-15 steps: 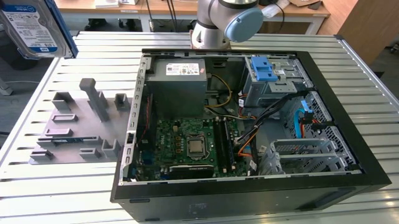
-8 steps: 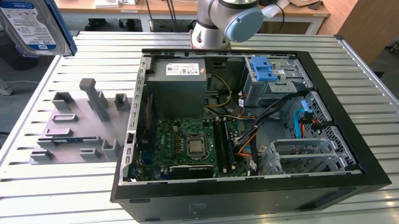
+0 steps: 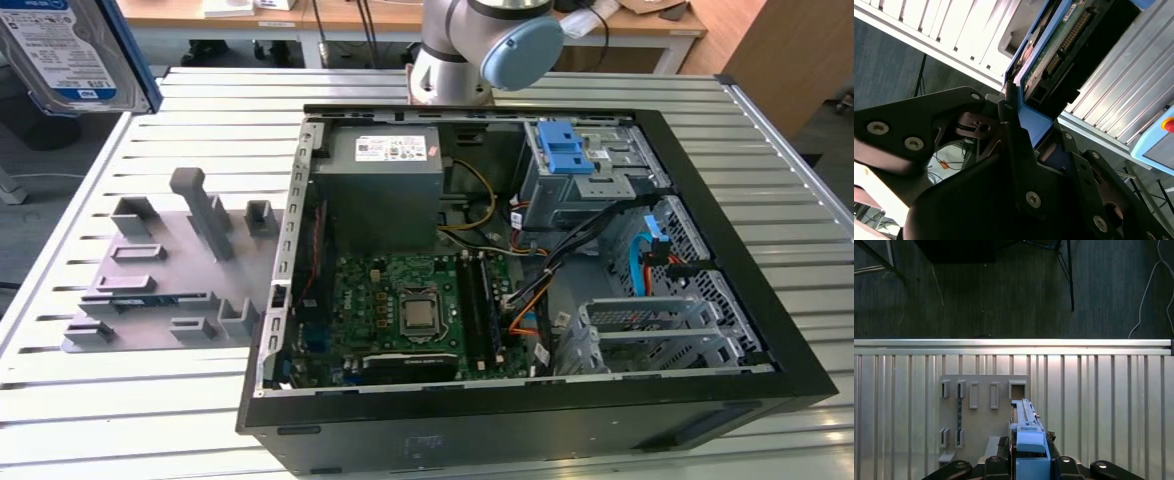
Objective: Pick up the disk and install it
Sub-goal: 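Pick up the disk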
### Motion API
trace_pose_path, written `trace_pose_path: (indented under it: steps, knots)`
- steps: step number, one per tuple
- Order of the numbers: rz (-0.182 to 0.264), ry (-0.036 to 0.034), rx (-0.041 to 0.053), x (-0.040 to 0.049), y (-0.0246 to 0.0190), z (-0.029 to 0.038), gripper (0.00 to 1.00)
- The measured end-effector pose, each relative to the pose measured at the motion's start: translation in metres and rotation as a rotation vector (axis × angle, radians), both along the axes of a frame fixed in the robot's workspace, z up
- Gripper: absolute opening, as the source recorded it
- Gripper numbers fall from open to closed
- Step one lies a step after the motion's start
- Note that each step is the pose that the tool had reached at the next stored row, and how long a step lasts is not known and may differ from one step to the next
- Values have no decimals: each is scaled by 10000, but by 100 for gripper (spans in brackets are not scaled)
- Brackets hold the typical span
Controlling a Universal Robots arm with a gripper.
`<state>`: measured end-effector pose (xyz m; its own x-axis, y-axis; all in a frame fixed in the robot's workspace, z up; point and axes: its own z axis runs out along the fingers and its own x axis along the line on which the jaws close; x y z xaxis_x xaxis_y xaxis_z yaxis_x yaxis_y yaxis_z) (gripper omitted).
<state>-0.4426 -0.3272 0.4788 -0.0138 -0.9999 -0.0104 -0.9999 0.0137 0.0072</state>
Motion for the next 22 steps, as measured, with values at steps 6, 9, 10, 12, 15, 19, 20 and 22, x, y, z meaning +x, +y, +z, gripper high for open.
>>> trace_pose_path:
  steps: [6,9,10,12,15,19,20,22]
  knots:
    - [0,-1,0,0,0,3,36]
    - [-2,1,0,5,1,5,36]
    - [-1,1,-1,10,1,5,36]
    - [0,-2,0,20,0,3,36]
    - [0,-1,0,34,0,4,36]
    - [1,-1,0,48,-3,4,36]
    - [1,-1,0,49,-7,4,36]
    - [0,-1,0,53,-17,3,36]
